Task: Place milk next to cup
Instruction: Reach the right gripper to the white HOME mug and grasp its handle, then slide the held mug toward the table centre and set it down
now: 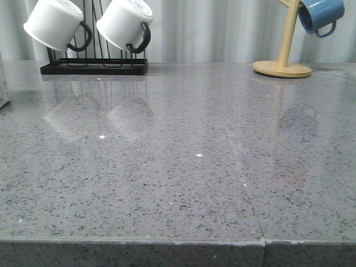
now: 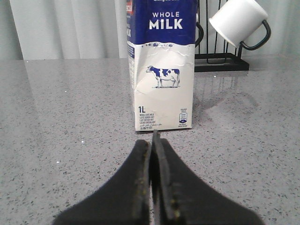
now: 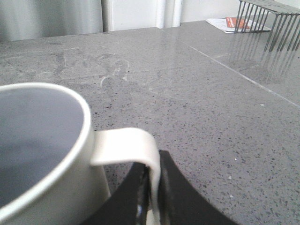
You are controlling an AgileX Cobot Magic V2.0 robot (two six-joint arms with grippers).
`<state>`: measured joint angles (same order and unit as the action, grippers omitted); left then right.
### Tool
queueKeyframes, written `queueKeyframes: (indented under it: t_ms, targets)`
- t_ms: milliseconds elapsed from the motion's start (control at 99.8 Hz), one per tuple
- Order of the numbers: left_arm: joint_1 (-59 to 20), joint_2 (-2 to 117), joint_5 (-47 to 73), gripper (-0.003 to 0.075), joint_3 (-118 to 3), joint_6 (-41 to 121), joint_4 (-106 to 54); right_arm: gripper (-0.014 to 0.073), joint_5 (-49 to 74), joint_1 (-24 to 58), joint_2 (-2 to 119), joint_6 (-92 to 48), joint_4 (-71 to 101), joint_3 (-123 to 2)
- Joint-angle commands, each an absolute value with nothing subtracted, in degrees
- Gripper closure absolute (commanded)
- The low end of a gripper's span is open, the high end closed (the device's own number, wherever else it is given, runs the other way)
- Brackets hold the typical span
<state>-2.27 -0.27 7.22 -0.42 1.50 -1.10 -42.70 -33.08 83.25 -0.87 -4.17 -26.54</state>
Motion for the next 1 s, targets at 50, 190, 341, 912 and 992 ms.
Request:
queueKeyframes:
  t_ms: [50,190,341,912,992]
  targets:
    - [-2.32,-1.96,2.71,0.0741,3.04,0.88,-1.25,0.0660,-41.52,-30.32,78.33,-1.19,-5.52,-27.73]
    - [-2.32,-1.96,2.71,0.0741,3.04,0.88,-1.25,0.0660,-35.30,-25.19,73.43,2.00,-5.94,-27.73]
    - [-2.32,-1.96,2.71,0.0741,3.04,0.88,-1.25,0.0660,-33.56,-19.27,70.58,3.16,-7.71,-27.73]
    - [-2.32,-1.96,2.71,0.0741,3.04,0.88,-1.25,0.0660,-38.56,8.85,76.83,14.66,-10.22,-31.89]
    - [-2.32,-1.96,2.71,0.0741,3.04,0.88,-1.25,0.0660,-39.73,11.19,79.80,14.69,-10.22,-34.04]
